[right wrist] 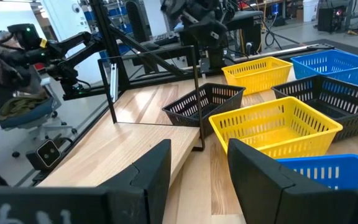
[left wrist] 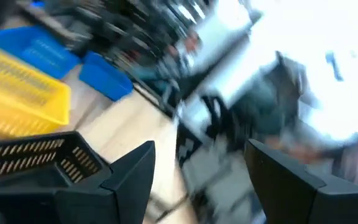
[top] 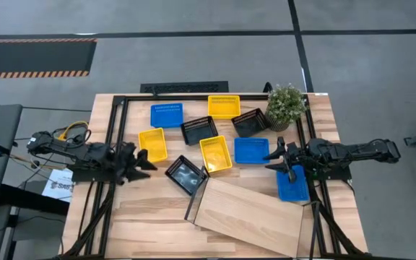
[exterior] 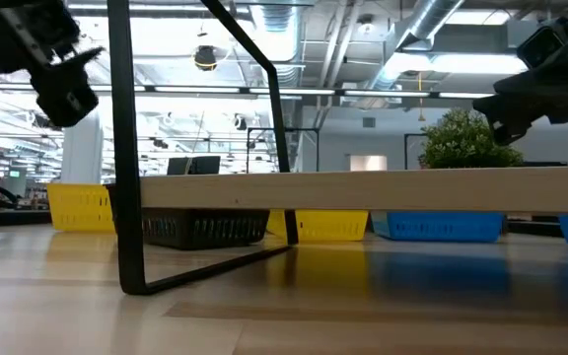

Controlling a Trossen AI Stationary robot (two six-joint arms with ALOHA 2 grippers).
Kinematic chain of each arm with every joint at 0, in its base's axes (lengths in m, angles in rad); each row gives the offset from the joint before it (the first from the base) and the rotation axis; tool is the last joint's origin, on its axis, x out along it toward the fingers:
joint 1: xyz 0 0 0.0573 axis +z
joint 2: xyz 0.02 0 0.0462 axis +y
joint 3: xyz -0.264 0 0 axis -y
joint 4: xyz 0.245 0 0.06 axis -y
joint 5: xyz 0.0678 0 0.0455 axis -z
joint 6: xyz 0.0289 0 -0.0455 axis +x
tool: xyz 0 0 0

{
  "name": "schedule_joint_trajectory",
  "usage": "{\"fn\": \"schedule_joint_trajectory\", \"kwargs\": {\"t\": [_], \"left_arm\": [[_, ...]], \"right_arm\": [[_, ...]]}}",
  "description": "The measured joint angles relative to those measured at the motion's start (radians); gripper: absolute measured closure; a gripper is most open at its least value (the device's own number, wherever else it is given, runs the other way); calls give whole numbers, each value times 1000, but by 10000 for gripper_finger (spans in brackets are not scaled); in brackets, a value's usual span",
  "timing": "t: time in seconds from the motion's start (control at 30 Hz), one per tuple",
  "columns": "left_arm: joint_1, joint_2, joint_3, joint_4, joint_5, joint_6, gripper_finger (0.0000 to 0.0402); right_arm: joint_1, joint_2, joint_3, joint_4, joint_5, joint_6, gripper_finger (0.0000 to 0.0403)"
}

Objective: Stack baskets on shelf by color
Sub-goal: Put the right blue bin on the shelf

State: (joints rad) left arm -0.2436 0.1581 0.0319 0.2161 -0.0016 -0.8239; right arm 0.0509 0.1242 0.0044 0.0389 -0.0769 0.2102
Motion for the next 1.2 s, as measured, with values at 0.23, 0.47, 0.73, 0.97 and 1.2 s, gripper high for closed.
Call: {"fn": "schedule_joint_trajectory", "kwargs": {"t": [0.23,0.47,0.73,0.97,1.2], "left_arm": [[1,0,0,-44,-167,-348,164],[2,0,0,-121,-214,-332,164],[2,1,0,-138,-255,-390,164],[2,1,0,-155,-346,-343,164],[2,1,0,-124,-398,-365,164]], "right_arm": [[2,0,0,15,-1,6,219],[-7,0,0,15,30,363,219],[-20,0,0,24,31,691,219],[-21,0,0,25,33,840,219],[-21,0,0,80,56,912,219]]}}
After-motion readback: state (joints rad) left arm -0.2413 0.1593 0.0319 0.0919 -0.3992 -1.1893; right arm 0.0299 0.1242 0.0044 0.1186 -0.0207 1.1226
